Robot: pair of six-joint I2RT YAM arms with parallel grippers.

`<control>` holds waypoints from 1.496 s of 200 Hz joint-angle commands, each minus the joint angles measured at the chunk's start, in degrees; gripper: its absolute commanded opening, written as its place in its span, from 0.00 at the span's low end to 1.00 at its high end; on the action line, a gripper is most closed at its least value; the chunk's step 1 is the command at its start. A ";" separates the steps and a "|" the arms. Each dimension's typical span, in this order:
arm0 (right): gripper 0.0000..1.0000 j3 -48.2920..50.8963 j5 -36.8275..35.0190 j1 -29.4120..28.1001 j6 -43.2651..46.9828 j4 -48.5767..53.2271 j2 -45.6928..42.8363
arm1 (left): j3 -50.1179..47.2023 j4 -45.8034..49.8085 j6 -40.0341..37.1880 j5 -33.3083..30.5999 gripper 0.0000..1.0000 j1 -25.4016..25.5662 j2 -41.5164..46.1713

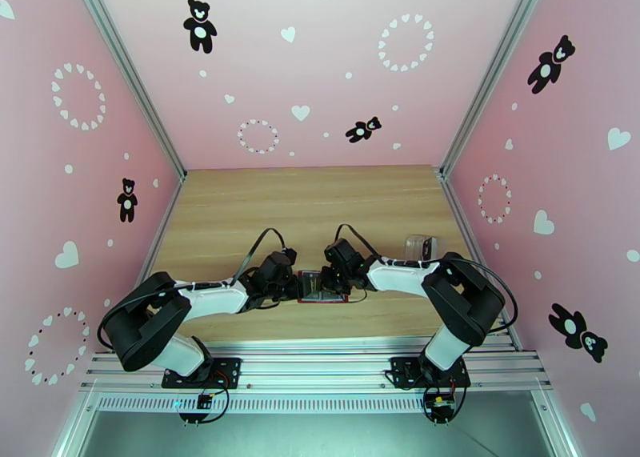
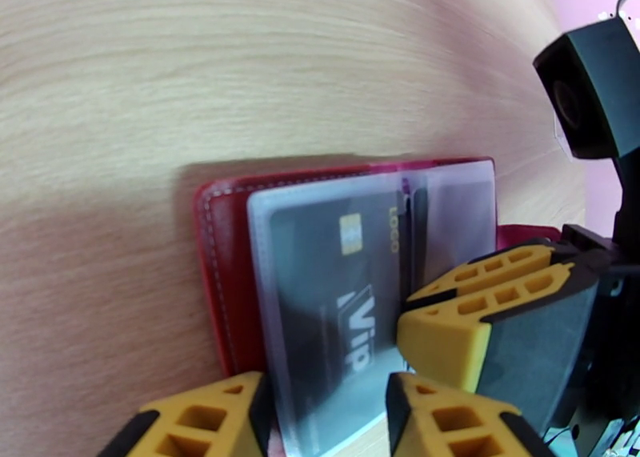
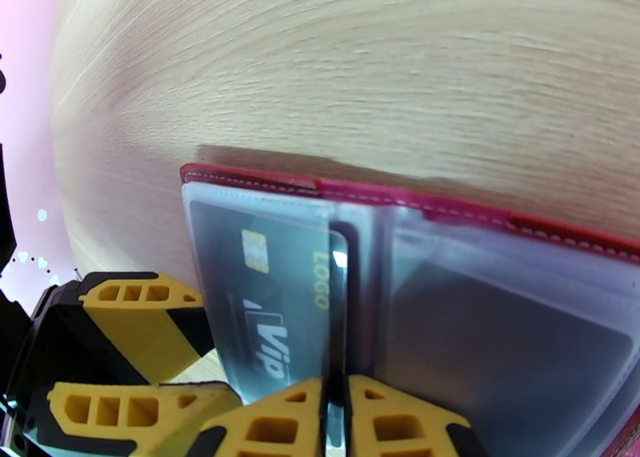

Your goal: Put the credit cards into the card holder

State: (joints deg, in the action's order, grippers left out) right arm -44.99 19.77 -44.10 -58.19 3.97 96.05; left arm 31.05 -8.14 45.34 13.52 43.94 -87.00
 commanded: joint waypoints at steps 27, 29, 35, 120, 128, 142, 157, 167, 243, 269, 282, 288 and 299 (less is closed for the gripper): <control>0.19 -1.80 -3.71 -0.82 3.81 6.85 -4.08 | -0.09 5.75 -0.35 -3.81 0.44 -0.09 5.71; 0.19 -1.91 -3.76 -0.82 3.99 7.06 -4.17 | -0.10 5.98 -0.41 -4.00 0.44 -0.09 6.01; 0.19 -2.25 -3.90 -0.82 4.36 7.50 -4.32 | -0.06 6.47 -0.44 -4.41 0.44 -0.04 6.80; 0.14 -5.01 -3.04 -0.82 6.03 8.36 -0.55 | -0.99 4.77 0.50 -3.87 0.44 -0.09 5.87; 0.14 -5.30 -3.71 -0.82 6.41 9.08 -0.69 | -1.01 4.84 0.54 -3.89 0.44 -0.09 5.86; 0.15 -5.78 -5.12 -0.86 7.06 10.27 -0.51 | -0.99 4.96 0.41 -4.03 0.44 -0.09 5.66; 0.15 -6.20 -5.16 -0.82 7.38 10.53 0.28 | -1.03 4.83 0.50 -4.27 0.44 -0.09 5.04; 0.15 -6.50 -4.60 -0.82 7.42 10.36 0.92 | -1.09 4.56 0.52 -4.25 0.44 -0.09 4.68; 0.17 -9.44 -4.56 -0.79 8.95 12.79 1.30 | -1.95 4.40 0.57 -5.54 0.44 -0.09 5.29; 0.21 -10.35 -6.24 -0.82 10.15 15.45 -0.24 | -2.61 4.01 -0.02 -5.88 0.47 -0.09 6.32; 0.24 -10.55 -7.36 -0.80 10.76 16.87 -1.42 | -3.00 4.05 -0.69 -6.09 0.50 -0.09 7.31; 0.25 -10.64 -8.07 -0.82 11.10 17.70 -2.05 | -3.22 4.19 -1.13 -6.28 0.51 -0.09 7.86; 0.28 -10.86 -9.68 -0.79 11.75 19.50 -3.37 | -3.73 4.19 -1.86 -6.87 0.54 -0.09 9.00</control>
State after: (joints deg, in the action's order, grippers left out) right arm -54.24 13.93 -44.62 -48.34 17.72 96.29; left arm 28.53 -3.86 45.12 8.43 43.97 -80.95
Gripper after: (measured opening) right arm 0.257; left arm 0.511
